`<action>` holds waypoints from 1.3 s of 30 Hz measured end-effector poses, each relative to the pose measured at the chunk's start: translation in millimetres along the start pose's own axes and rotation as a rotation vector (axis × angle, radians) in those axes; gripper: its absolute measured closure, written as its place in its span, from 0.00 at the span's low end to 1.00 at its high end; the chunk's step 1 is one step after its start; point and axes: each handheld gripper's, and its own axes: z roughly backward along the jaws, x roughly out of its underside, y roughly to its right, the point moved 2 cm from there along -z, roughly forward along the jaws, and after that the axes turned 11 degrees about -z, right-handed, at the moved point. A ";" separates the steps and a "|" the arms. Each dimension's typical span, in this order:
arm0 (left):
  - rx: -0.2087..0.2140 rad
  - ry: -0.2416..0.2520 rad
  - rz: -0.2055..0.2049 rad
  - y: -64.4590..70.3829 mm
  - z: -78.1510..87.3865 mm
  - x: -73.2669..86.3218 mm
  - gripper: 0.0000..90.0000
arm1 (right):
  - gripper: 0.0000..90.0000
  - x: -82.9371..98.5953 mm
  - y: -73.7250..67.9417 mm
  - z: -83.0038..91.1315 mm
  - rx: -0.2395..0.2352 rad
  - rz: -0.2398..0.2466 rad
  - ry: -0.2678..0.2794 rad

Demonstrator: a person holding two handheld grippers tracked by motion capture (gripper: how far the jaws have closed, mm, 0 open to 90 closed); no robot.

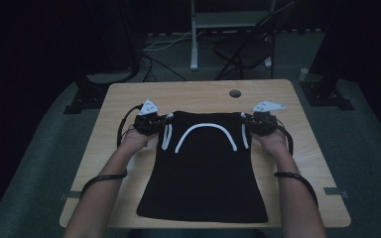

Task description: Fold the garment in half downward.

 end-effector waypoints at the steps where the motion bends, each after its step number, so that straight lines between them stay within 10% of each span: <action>1: 0.001 0.013 0.001 2.2 2.9 -0.4 0.90 | 0.87 -0.4 -2.3 2.4 -0.005 0.018 0.003; 9: 0.019 0.076 -0.062 30.2 34.5 4.0 0.90 | 0.87 -1.8 -29.8 30.8 -0.074 0.137 0.039; 19: 0.049 0.039 -0.191 70.2 67.8 22.0 0.90 | 0.87 26.4 -59.8 72.4 -0.168 0.238 0.033; 28: 0.085 -0.054 -0.231 93.5 71.7 49.4 0.90 | 0.87 68.4 -77.8 91.0 -0.232 0.364 -0.136; 32: 0.100 -0.057 -0.228 94.8 71.7 52.7 0.89 | 0.86 81.2 -77.3 91.2 -0.238 0.343 -0.159; 36: 0.141 -0.085 -0.242 94.5 77.7 49.4 0.71 | 0.74 85.6 -77.7 96.7 -0.246 0.327 -0.154; 39: 0.131 -0.119 -0.327 99.4 84.7 46.5 0.55 | 0.67 89.0 -81.7 107.6 -0.213 0.352 -0.135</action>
